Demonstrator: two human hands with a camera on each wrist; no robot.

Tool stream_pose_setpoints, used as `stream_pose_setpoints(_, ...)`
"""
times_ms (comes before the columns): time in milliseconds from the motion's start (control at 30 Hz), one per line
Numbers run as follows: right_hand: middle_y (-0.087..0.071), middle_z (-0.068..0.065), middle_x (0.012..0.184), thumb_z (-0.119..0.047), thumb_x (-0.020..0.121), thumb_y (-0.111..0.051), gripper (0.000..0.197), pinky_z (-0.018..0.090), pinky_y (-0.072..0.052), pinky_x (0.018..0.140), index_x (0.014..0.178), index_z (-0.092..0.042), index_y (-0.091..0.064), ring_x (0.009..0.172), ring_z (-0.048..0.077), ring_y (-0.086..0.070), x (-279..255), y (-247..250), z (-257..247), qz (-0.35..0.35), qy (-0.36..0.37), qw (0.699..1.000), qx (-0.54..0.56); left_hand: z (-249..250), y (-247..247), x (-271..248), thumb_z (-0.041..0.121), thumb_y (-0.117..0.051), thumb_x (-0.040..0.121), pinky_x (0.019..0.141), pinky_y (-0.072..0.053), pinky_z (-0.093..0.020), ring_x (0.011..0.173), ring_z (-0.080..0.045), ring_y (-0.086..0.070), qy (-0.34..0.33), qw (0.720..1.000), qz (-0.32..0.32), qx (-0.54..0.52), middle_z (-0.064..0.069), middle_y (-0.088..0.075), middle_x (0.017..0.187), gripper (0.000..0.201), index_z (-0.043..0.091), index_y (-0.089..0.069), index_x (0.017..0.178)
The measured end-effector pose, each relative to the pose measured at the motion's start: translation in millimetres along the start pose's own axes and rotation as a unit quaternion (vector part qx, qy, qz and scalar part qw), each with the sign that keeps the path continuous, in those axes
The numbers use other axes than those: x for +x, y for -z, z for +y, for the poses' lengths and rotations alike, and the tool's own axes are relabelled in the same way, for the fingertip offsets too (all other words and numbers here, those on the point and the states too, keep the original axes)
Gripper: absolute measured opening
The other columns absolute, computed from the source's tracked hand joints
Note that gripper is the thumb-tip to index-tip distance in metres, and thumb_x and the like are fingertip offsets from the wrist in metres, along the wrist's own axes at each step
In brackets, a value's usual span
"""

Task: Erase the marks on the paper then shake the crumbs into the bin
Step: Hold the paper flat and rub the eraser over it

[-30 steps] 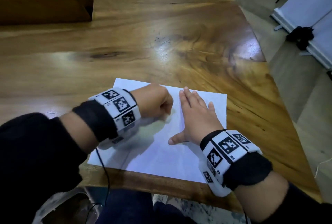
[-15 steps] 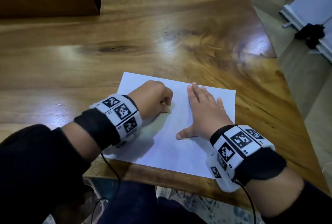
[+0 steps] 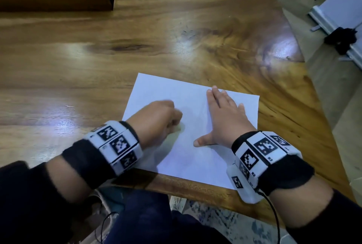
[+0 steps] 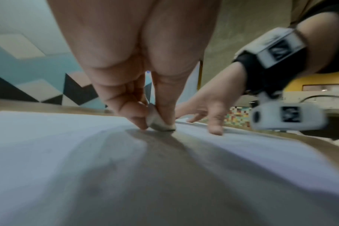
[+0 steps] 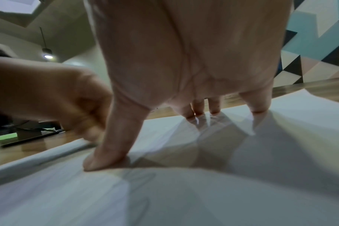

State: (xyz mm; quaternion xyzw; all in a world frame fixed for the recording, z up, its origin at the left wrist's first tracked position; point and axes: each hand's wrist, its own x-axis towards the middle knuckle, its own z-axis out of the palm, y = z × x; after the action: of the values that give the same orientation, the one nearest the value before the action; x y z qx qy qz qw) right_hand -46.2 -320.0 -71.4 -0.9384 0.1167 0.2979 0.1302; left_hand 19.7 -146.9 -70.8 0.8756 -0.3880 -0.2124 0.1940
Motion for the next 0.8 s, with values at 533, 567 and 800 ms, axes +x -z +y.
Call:
stream_pose_setpoints(533, 0.029, -0.005, 0.155, -0.061, 0.062, -0.077, 0.134, 0.054, 0.003, 0.116, 0.149, -0.025, 0.019, 0.144, 0.016, 0.023, 0.4, 0.7, -0.1, -0.007, 0.008, 1.000, -0.002, 2.8, -6.5, -31.4, 0.010, -0.064, 0.074, 0.068, -0.043, -0.027, 0.078, -0.022, -0.057, -0.017, 0.990, -0.139, 0.000, -0.006, -0.062, 0.083, 0.004, 0.012, -0.066, 0.072)
stream_pose_setpoints(567, 0.029, -0.003, 0.155, -0.061, 0.063, -0.077, 0.131, 0.055, 0.003, 0.116, 0.149, -0.029, 0.017, 0.144, 0.017, 0.023, -0.1, 1.0, -0.6, -0.007, 0.013, 1.000, -0.003, 2.4, -4.2, -28.9, 0.011, -0.064, 0.073, 0.069, -0.042, -0.026, 0.080, -0.020, -0.057, -0.016, 0.989, -0.149, 0.005, -0.006, -0.064, 0.086, 0.005, 0.013, -0.068, 0.076)
stream_pose_setpoints(800, 0.031, 0.001, 0.155, -0.062, 0.067, -0.074, 0.124, 0.057, 0.000, 0.115, 0.149, -0.037, 0.015, 0.144, 0.020, 0.024, -2.0, 2.1, -1.5, -0.015, 0.016, 0.999, -0.024, 3.8, 0.8, 2.4, 0.012, -0.060, 0.078, 0.068, -0.041, -0.031, 0.077, -0.029, -0.053, 0.012, 1.000, -0.011, 0.019, -0.005, -0.048, 0.079, 0.004, 0.009, -0.061, 0.075)
